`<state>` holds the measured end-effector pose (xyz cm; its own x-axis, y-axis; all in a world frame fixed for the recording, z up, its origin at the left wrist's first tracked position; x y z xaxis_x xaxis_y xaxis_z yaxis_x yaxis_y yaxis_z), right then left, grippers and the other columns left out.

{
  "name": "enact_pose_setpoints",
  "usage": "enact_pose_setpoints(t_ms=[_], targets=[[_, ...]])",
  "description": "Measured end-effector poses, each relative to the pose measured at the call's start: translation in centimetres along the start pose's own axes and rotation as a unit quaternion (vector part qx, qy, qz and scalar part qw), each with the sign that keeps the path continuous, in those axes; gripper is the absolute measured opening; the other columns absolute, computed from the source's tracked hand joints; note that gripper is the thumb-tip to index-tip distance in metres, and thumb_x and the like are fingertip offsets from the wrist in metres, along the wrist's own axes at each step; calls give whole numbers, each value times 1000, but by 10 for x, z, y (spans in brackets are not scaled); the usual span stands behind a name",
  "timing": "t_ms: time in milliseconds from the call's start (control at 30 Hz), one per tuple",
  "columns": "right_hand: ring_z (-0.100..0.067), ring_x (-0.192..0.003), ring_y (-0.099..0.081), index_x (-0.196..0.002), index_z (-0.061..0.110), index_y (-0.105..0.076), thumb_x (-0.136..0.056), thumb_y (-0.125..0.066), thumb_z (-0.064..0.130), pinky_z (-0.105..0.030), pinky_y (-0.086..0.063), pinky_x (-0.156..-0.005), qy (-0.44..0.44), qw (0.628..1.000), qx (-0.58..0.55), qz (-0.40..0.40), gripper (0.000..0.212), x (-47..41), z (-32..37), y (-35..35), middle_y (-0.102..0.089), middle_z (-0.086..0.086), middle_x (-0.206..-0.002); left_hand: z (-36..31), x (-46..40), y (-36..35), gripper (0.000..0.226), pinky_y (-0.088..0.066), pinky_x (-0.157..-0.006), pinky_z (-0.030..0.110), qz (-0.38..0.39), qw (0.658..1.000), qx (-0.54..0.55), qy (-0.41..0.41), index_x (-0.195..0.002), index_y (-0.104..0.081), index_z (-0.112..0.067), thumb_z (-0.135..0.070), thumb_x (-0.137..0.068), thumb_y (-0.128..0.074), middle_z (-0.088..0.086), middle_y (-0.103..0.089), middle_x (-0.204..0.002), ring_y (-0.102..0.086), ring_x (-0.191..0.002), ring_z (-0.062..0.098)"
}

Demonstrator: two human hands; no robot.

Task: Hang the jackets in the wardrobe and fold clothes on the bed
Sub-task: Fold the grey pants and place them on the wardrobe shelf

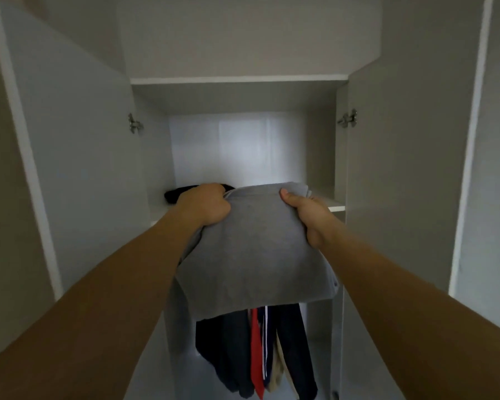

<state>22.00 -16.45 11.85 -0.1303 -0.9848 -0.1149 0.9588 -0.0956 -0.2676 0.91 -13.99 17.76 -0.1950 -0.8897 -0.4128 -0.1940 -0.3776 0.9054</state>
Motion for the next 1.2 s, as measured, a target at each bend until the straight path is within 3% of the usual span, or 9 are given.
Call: enact_pose_setpoints(t_ms=[300, 467, 567, 700, 800, 900, 1000, 1100, 1200], targets=[[-15, -63, -64, -105, 7, -56, -83, -74, 23, -23, -50, -41, 36, 998, 7, -53, 33, -232, 33, 10, -66, -8, -86, 4, -242, -38, 20, -39, -60, 28, -49, 998, 25, 37, -75, -54, -12, -21, -90, -45, 1, -54, -78, -50, -66, 16], [-23, -80, -64, -130, 4, -46, -83, -75, 27, -34, -55, -63, 78, 994, 14, -81, 60, -365, 54, 26, -63, -12, -115, -6, -366, -57, 24, -43, -69, 33, -60, 997, 31, 49, -72, -49, -11, -25, -92, -45, 5, -54, -80, -53, -69, 21], [-25, -89, -63, -129, 6, -49, -83, -74, 24, -41, -55, -81, 78, 993, 28, -89, 55, -446, 41, 34, -61, -9, -116, -3, -429, -89, 22, -44, -72, 34, -22, 998, 19, 60, -89, -55, -2, -20, -93, -44, 10, -51, -91, -57, -85, 29], [-31, -92, -63, -107, 2, -61, -90, -63, 26, -42, -54, -89, 29, 985, 145, -84, 30, -548, 5, 45, -63, -14, -113, 7, -502, -163, 14, -41, -65, 32, 110, 990, -15, 83, -87, -61, 6, 2, -78, -50, 29, -57, -105, -53, -72, 27], [-35, -117, -52, -129, 2, -50, -94, -50, 28, -39, -43, -100, 26, 936, 320, -142, 44, -607, -28, 59, -50, -18, -133, 22, -549, -230, 39, -44, -88, 40, 108, 988, -6, 113, -120, -56, 6, -21, -94, -46, 26, -51, -131, -55, -109, 37], [-36, -133, -30, -147, 10, -22, -92, -54, 38, -48, -28, -110, 87, 809, 540, -213, 69, -623, -52, 69, -24, -17, -148, 28, -550, -290, 56, -29, -108, 53, 65, 986, -94, 118, -140, -39, -10, -41, -94, -45, 17, -26, -150, -31, -133, 38], [-34, -137, -27, -145, 12, -33, -98, -34, 45, -50, -16, -115, 130, 718, 680, -67, 58, -643, -82, 44, -22, -14, -154, 20, -532, -340, 58, -13, -113, 57, 34, 996, -72, 31, -146, -31, -15, -38, -93, -39, 10, -16, -157, -19, -141, 35], [-32, -144, -22, -152, 12, -23, -101, -18, 49, -50, -13, -118, 19, 701, 706, 102, 63, -653, -123, 34, -17, -12, -159, 31, -523, -376, 56, 0, -113, 61, 143, 988, -10, 53, -151, -24, -25, -44, -99, -22, 1, -14, -161, -13, -147, 26], [-32, -147, -13, -155, 13, -6, -102, -17, 46, -50, -9, -119, 17, 693, 711, 119, 63, -667, -138, 39, -6, -12, -161, 37, -541, -389, 58, 7, -109, 66, 182, 981, 5, 67, -153, -15, -33, -51, -98, -16, -5, -6, -163, -4, -149, 25]])
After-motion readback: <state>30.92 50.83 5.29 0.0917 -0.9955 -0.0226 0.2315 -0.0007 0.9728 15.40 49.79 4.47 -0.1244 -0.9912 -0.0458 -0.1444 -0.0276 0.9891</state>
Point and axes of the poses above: each hand's wrist, its own x-axis away from the middle knuckle, its own y-axis out of the back of the hand, z = x × y, the point moved 7 cm from there along -x, towards the middle knuckle
